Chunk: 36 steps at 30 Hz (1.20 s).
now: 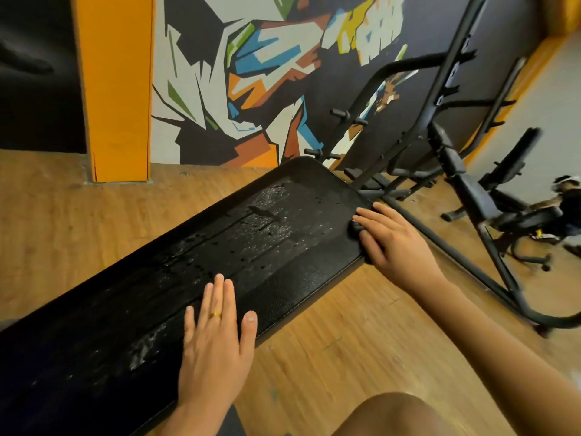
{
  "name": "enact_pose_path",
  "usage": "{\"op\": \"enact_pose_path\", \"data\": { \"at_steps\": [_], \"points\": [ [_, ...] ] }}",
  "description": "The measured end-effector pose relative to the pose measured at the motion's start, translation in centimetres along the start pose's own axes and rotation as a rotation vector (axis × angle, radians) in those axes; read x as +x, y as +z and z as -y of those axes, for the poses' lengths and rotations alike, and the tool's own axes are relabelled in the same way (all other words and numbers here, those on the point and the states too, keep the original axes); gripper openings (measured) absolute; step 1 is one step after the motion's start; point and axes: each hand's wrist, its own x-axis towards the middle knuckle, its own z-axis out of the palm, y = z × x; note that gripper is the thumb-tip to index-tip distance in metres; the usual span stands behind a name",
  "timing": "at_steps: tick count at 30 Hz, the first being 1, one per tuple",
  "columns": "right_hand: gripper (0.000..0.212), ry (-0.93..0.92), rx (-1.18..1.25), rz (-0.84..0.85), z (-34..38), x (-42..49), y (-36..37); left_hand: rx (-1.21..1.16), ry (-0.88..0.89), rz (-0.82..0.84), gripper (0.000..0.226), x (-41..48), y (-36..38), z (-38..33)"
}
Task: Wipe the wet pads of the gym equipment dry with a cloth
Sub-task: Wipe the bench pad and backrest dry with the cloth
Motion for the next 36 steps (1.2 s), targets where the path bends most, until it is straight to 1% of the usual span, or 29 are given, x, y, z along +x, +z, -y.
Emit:
{"op": "enact_pose_path", "data": {
  "at_steps": [2,7,10,13,17,19,22,26,29,36],
  "points": [
    [0.044,0.003,0.011,0.044,0.1,0.4,-0.3,-0.002,-0.005,-0.003,0.077,0.0,0.0,0.0],
    [0.048,-0.030,-0.062,0.126,0.5,1.6,-0.7,0.000,-0.004,-0.026,0.076,0.1,0.4,-0.1],
    [0.042,-0.058,-0.045,0.237,1.0,5.0,-1.1,0.010,0.002,-0.017,0.077,0.1,0.5,0.1],
    [0.039,-0.078,-0.021,0.279,2.0,9.2,-0.7,0.012,-0.001,-0.005,0.078,0.1,0.3,0.1],
    [0.040,-0.075,-0.019,0.295,2.3,11.6,-0.1,-0.007,0.004,0.012,0.079,0.0,-0.2,0.0],
    [0.042,-0.065,-0.032,0.304,1.9,10.6,-0.2,-0.017,0.011,0.011,0.079,-0.1,-0.2,0.1],
    [0.046,-0.002,-0.030,0.320,0.8,8.4,-0.4,-0.021,0.019,-0.015,0.080,-0.1,0.1,0.2],
    [0.054,0.001,-0.111,0.251,0.7,7.4,0.5,0.002,0.011,-0.030,0.079,0.1,0.8,0.4],
    [0.050,-0.040,-0.173,0.220,1.2,9.5,1.3,0.033,0.013,-0.019,0.074,0.2,1.1,0.5],
    [0.044,-0.120,-0.151,0.278,2.9,17.5,4.0,0.051,0.015,-0.024,0.071,0.4,1.5,0.8]
  ]
}}
